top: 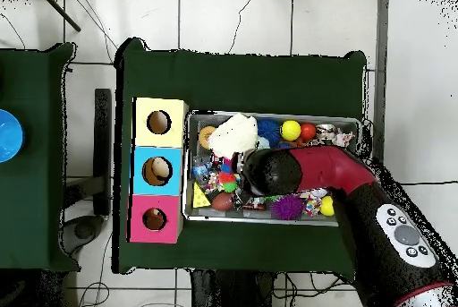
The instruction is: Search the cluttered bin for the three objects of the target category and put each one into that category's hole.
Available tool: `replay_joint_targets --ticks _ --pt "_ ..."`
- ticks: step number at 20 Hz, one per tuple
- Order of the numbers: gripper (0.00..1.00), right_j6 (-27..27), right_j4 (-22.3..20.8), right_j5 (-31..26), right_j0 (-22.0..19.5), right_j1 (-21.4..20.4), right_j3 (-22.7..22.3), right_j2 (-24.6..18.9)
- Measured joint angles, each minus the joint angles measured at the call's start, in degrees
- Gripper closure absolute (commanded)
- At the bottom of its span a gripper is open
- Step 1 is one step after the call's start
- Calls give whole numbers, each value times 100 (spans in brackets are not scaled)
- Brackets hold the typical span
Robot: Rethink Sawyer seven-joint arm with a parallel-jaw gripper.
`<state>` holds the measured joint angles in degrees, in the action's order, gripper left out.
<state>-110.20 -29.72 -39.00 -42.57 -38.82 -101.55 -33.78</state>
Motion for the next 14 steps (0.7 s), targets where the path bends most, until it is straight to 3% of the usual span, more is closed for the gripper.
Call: replay_joint_targets --ticks 14 --pt "100 0 122 1 327 -114 -142 170"
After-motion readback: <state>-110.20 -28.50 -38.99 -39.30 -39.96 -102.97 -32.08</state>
